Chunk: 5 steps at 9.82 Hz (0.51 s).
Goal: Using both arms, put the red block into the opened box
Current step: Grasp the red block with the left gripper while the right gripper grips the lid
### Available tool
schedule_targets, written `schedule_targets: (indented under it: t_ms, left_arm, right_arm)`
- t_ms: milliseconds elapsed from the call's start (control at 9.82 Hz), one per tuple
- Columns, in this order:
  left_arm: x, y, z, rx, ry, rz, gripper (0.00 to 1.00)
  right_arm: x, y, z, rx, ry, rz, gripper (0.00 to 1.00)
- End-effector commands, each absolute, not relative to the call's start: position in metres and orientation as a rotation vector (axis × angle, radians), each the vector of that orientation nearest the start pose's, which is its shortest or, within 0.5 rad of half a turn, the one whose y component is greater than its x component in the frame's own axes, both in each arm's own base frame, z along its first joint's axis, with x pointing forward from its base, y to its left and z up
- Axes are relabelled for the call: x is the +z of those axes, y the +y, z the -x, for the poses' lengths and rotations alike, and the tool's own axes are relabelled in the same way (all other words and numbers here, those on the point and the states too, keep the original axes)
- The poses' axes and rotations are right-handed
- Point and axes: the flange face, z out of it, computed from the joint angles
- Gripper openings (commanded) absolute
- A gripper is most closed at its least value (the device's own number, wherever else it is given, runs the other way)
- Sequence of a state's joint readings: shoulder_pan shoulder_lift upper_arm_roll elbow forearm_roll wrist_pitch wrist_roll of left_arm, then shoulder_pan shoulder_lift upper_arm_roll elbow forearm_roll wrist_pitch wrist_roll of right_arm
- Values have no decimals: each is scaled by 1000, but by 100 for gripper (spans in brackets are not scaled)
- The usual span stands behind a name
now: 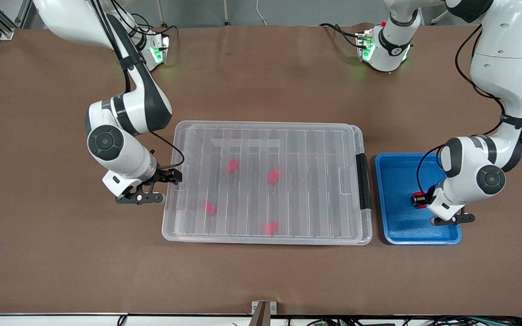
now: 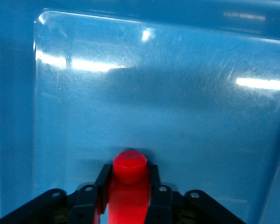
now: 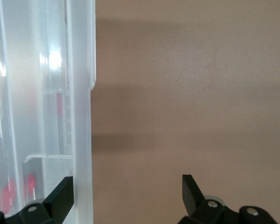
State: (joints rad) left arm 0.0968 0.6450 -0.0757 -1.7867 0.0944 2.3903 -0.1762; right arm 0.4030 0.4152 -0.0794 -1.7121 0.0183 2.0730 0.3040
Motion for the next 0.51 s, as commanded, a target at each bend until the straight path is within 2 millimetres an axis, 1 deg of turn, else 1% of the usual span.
schedule_targets:
  t_ms: [0,102,204,306,407]
  left_arm:
    - [220,12,-652,76,-281,3085,1]
    - [258,9,-651,86,-280,3076,0]
    - [300,-8,-647,95,-245,3077,0]
    - [340,-34,-638,107,-185,3083,0]
    - [377,-66,-628,93,-134,3091,0]
  right_arm:
    - [347,182,-618,65,11,3189,100]
    - [347,171,-621,66,16,3204,100]
    - [348,158,-624,70,2,3206,100]
    - [350,141,-626,92,-11,3209,100]
    - [354,119,-629,101,-32,3206,100]
